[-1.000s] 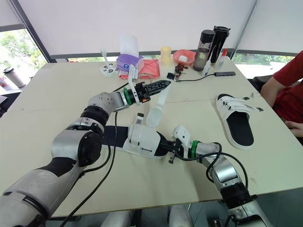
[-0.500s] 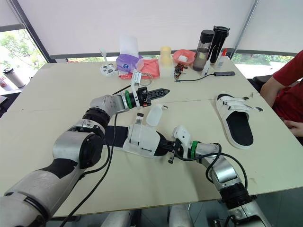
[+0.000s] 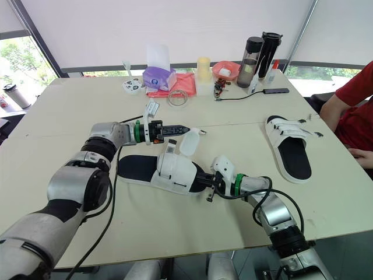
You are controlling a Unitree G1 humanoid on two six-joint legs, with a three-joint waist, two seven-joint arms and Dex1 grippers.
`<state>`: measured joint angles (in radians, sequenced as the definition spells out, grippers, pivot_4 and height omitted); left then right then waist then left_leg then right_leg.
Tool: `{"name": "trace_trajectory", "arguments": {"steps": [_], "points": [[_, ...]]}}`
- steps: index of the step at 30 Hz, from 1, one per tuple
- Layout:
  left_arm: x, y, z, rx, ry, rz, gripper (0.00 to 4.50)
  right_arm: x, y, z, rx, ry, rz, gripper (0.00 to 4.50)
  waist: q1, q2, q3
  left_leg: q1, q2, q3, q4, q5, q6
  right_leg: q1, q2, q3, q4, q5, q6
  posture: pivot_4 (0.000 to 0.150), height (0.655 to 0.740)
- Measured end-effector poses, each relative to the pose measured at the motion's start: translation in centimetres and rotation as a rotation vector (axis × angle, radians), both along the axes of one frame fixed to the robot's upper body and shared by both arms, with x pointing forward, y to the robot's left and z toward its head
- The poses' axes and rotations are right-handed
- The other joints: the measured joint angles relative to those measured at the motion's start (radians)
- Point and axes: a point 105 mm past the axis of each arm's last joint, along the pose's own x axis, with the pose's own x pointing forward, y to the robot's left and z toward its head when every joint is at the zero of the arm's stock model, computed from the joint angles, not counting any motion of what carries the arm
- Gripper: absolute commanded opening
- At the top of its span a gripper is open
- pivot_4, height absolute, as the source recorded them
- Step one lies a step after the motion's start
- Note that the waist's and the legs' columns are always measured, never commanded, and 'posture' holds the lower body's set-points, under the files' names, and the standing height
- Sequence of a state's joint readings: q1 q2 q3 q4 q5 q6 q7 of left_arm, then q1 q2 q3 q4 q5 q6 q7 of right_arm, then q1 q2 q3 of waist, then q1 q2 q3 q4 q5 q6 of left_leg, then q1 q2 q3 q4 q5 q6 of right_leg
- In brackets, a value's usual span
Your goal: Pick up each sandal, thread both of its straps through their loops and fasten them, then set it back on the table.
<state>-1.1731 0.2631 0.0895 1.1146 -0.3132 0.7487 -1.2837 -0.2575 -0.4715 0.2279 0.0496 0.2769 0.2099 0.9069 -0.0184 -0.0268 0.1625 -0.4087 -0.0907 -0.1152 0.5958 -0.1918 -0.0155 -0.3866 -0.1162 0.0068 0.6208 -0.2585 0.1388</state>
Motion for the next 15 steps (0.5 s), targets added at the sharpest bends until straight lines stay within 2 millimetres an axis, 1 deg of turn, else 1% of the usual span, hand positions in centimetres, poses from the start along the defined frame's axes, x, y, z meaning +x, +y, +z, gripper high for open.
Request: {"name": "trace_trajectory", "arguments": {"steps": [2,7,15], "points": [[0.1,0.2,-0.2,0.016,0.009,0.014,4.48,0.0,0.0,0.0,0.0,0.0,0.0,0.0,0.0,0.0,0.0,0.0,0.0,0.0,0.0,0.0,0.0,0.0,0.0,0.0,0.0,0.0,0.0,0.15,0.74],[0.1,-0.3,-1.0,0.032,0.049,0.024,4.48,0.0,0.0,0.0,-0.001,-0.001,0.0,0.0,0.0,0.0,0.0,0.0,0.0,0.0,0.0,0.0,0.0,0.0,0.0,0.0,0.0,0.0,0.0,0.15,0.74],[-0.5,-2.8,-2.6,0.044,0.093,-0.002,4.48,-0.1,0.0,-0.1,-0.001,0.003,-0.002,0.0,0.001,0.0,0.0,0.0,0.0,0.0,0.0,0.0,0.0,0.001,0.0,0.0,0.0,0.0,0.0,0.15,0.74]]}}
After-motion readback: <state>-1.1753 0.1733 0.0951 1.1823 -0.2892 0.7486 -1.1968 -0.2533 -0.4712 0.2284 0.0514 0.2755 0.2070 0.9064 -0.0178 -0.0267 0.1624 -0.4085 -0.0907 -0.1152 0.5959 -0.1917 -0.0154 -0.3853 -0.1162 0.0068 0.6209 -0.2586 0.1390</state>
